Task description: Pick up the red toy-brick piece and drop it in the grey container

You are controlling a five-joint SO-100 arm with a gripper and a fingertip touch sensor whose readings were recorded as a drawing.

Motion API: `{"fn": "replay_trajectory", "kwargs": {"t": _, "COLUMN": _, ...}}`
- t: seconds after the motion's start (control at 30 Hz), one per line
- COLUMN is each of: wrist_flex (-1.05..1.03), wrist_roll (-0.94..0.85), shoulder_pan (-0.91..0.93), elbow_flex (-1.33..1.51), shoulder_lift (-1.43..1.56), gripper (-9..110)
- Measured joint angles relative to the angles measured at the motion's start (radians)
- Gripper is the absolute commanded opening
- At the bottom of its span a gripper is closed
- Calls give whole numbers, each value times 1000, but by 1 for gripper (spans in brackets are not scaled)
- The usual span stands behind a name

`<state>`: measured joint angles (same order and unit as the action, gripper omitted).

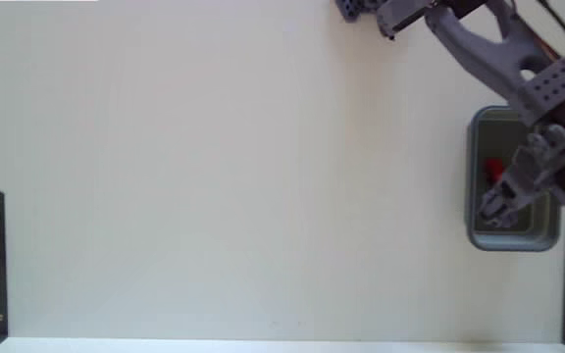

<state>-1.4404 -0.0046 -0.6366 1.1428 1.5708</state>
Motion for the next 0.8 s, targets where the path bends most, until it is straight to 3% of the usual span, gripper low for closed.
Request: {"fn": "replay_trajectory", "kwargs": {"t": 0.8, "wrist_flex": 0, "wrist_roll": 2, "shoulder_pan": 3, "elbow_flex": 14, "shoulder_lift": 3, "gripper": 110}}
